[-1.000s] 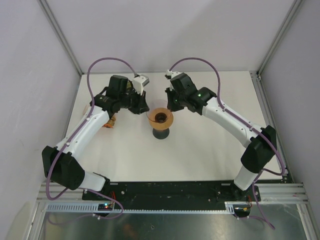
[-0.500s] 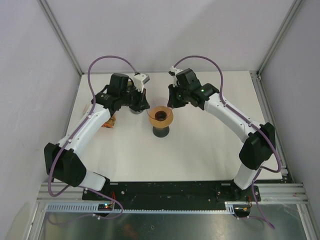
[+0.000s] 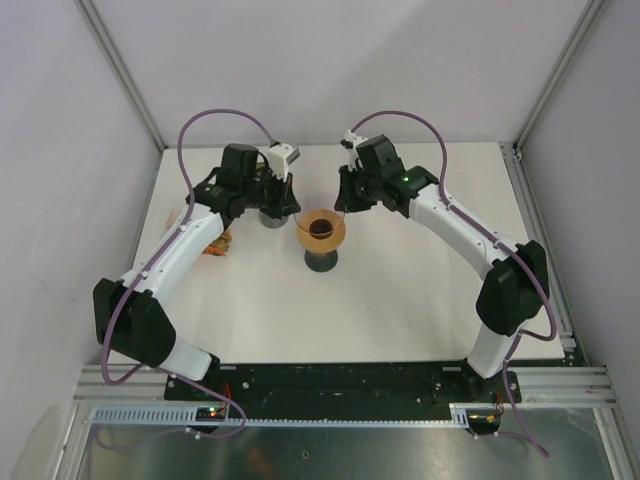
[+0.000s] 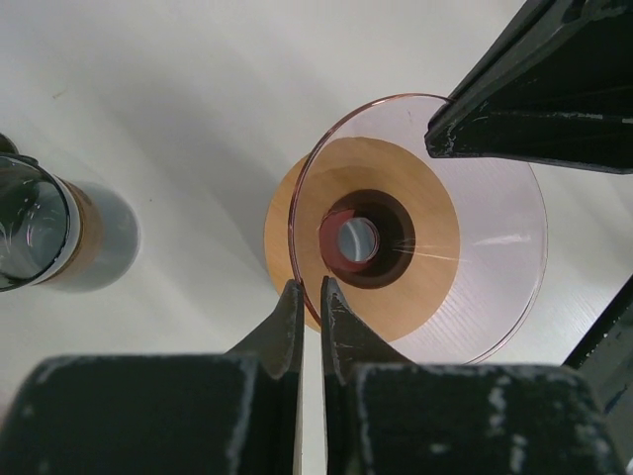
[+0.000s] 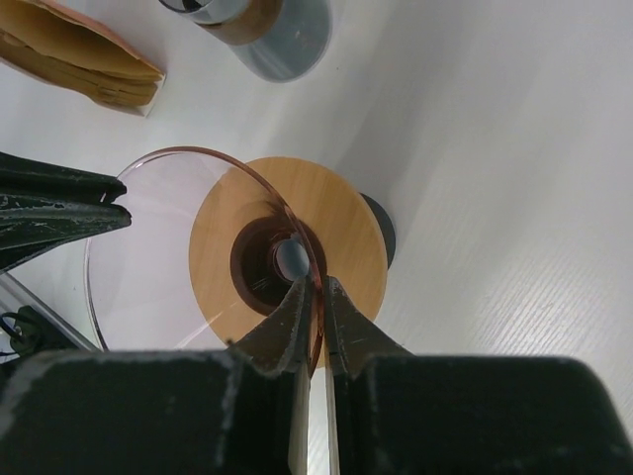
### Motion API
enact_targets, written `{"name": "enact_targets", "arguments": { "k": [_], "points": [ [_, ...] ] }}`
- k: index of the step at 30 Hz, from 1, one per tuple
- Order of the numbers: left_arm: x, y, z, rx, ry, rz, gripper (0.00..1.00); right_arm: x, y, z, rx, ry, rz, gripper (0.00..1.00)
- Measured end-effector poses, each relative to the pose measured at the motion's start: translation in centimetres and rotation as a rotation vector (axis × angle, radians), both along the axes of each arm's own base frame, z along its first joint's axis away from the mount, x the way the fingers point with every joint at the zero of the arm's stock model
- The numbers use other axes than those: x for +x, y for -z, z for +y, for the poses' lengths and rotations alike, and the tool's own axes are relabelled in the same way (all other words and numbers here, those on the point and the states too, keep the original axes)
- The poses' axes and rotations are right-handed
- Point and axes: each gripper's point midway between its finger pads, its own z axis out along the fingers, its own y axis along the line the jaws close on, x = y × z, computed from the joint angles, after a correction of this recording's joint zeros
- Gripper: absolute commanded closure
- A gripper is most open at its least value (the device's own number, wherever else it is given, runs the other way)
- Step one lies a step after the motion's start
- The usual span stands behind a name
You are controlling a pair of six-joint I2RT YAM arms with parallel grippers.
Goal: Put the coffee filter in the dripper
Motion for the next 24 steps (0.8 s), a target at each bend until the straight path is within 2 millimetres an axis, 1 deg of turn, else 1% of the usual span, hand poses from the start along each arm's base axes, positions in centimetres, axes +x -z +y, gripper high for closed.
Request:
{"name": "enact_targets", "arguments": {
  "k": [4,13,24],
  "points": [
    [0.3,0.0,0.0,0.000,0.000,-0.015,1.00,0.3,0.0,0.1,0.022,0.001,-0.025,1.00],
    [0.2,0.1,0.2,-0.010,0.011,-0.075,1.00,0.6,-0.1,0.3,0.021,0.010,-0.095,1.00],
    [0.6,1.0,0.2,-0.020,0.035,-0.151,1.00,1.0,0.5,0.4,0.008,0.019,-0.139,1.00]
  ]
}}
